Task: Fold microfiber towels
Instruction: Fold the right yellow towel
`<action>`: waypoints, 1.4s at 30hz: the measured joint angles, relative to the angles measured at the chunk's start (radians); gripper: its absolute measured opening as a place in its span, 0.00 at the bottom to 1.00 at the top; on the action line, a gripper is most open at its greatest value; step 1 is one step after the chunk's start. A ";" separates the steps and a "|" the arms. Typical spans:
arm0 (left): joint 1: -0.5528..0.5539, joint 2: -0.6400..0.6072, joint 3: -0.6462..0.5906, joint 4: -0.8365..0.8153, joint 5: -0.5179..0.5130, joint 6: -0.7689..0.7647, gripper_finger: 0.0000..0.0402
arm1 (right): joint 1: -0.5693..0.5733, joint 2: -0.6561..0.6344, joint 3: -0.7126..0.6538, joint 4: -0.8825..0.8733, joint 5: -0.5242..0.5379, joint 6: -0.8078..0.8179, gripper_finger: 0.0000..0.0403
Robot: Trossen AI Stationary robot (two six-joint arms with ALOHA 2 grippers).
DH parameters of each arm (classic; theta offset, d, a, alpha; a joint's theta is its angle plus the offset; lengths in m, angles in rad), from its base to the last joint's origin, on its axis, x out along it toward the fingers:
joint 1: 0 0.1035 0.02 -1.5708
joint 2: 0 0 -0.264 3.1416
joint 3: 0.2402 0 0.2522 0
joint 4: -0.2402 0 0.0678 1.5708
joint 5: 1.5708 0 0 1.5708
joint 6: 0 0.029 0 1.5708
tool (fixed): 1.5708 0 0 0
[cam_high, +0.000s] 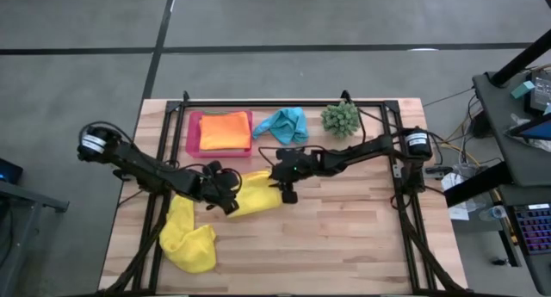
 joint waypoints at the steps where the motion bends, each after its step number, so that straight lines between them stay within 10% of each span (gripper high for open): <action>1: 0.000 0.001 -0.008 0.008 -0.012 -0.004 0.37 | 0.006 0.007 0.000 0.010 0.004 0.004 0.29; 13: 0.005 0.119 -0.060 0.097 -0.122 -0.033 0.37 | 0.007 0.151 0.000 0.223 0.097 -0.009 0.03; 42: 0.005 0.053 -0.026 0.139 -0.118 -0.027 0.37 | 0.000 0.018 0.000 -0.034 0.246 -0.008 0.02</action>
